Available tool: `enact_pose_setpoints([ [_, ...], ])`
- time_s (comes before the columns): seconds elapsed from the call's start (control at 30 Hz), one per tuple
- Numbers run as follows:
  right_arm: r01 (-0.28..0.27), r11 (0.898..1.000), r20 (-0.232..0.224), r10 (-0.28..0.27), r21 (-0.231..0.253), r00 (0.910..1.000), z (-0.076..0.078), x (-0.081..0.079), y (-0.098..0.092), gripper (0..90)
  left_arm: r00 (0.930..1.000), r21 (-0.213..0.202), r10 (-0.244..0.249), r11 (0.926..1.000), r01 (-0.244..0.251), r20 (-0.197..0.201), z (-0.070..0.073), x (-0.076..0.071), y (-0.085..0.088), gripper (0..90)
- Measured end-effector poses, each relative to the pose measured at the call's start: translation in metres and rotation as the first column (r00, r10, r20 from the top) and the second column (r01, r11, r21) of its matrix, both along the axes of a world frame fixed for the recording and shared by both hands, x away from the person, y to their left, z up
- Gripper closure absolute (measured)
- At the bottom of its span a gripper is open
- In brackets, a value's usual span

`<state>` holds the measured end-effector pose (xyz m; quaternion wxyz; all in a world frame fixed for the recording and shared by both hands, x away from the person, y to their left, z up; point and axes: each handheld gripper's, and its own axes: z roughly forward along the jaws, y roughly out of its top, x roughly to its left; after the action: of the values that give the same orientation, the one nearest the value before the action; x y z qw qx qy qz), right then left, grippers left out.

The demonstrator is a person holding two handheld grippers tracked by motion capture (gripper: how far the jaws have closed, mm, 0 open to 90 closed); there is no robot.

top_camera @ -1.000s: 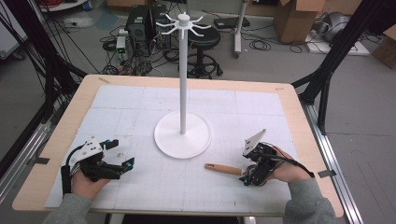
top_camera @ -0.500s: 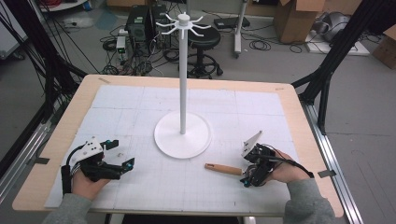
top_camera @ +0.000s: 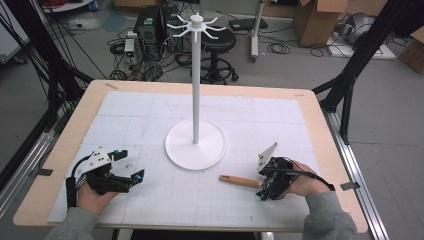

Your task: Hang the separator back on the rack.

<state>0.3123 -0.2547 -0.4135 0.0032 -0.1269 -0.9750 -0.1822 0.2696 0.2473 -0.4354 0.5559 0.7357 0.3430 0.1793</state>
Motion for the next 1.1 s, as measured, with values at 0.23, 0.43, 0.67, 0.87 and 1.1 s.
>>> enact_pose_setpoints([
  [0.23, -0.008, 1.0, 0.013, 0.008, -0.013, 0.9999, -0.0003, -0.0004, 0.0008, 30.7, 1.0, 0.002, -0.002, 1.0, 0.002, -0.005, -0.0004, 0.0004, -0.0002, 1.8],
  [0.43, -0.01, 1.0, 0.025, 0.01, -0.027, 0.9996, -0.0027, -0.0005, 0.0025, 35.1, 1.0, 0.003, -0.001, 1.0, 0.001, -0.004, -0.0004, 0.0004, -0.0002, 1.8],
  [0.67, -0.018, 1.0, 0.022, 0.018, -0.018, 0.9996, -0.0019, -0.0008, 0.0027, 42.2, 1.0, 0.003, -0.003, 1.0, 0.003, -0.008, -0.0007, 0.0003, -0.0006, 1.8],
  [0.87, -0.009, 1.0, 0.02, 0.009, -0.022, 0.9998, -0.0012, -0.0002, 0.0034, 47.2, 0.9999, 0.012, -0.005, 0.9999, 0.005, -0.009, -0.001, 0.0007, -0.0006, 1.8],
  [1.1, -0.015, 0.999, 0.021, 0.016, -0.043, 0.9996, -0.0001, -0.0013, 0.0068, 52.4, 0.9999, 0.009, -0.004, 0.9999, 0.004, -0.011, -0.0011, 0.0005, -0.0009, 1.8],
])
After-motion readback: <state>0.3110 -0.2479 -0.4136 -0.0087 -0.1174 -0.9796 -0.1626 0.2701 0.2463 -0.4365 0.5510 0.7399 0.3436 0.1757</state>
